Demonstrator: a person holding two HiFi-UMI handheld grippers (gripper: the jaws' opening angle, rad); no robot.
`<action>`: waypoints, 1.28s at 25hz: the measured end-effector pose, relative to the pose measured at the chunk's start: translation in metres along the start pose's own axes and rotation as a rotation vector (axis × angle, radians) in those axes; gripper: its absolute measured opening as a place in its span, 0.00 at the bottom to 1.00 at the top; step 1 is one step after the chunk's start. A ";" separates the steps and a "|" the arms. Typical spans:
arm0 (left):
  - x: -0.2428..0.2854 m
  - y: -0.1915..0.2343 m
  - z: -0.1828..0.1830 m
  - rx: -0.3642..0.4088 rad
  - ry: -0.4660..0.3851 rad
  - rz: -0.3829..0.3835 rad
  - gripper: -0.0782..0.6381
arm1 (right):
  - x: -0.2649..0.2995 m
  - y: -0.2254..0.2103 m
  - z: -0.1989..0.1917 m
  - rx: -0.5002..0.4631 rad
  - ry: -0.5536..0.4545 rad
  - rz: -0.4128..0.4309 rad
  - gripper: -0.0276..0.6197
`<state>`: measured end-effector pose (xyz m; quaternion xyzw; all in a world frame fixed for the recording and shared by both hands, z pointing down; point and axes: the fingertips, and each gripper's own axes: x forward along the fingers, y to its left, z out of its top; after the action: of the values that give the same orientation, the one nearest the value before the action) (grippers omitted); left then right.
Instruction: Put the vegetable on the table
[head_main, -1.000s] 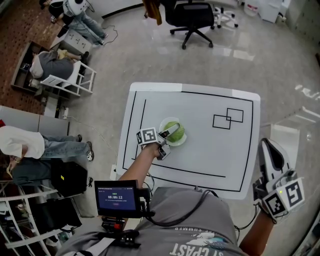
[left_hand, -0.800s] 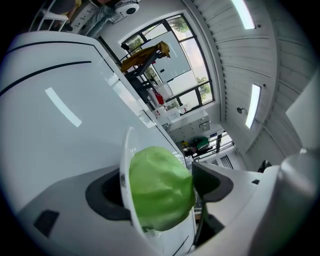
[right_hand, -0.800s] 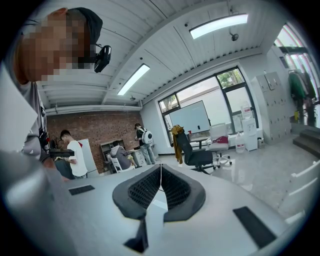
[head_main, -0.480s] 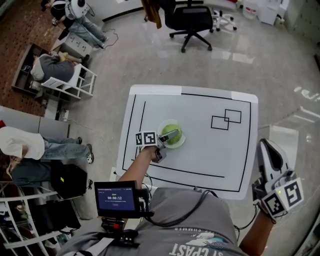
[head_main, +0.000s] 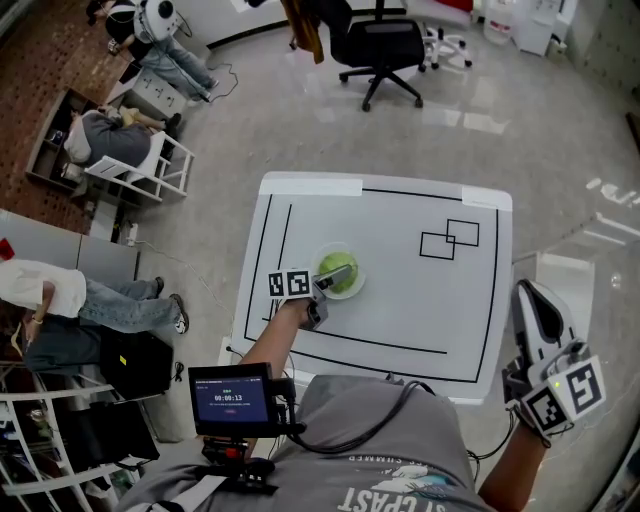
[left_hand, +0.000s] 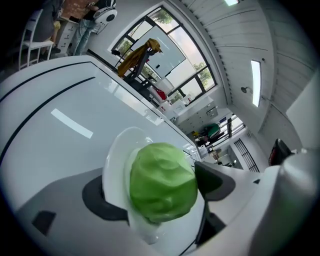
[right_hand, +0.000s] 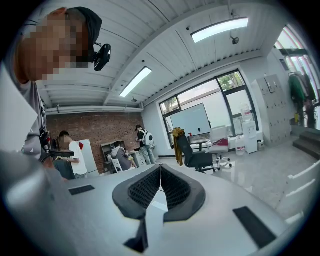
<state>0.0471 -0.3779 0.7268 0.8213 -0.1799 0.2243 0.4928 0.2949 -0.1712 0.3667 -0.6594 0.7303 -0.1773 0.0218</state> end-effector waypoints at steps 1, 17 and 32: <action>-0.001 0.001 0.001 0.001 -0.008 0.008 0.67 | -0.002 0.000 0.000 -0.002 -0.002 0.000 0.05; -0.019 0.016 -0.002 0.157 -0.026 0.226 0.79 | -0.032 0.009 -0.002 -0.019 -0.006 -0.001 0.05; -0.025 0.019 0.008 0.276 -0.093 0.372 0.83 | -0.058 0.012 0.000 -0.042 -0.008 -0.002 0.05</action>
<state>0.0180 -0.3914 0.7233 0.8431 -0.3182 0.2953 0.3174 0.2914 -0.1139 0.3517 -0.6614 0.7329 -0.1593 0.0108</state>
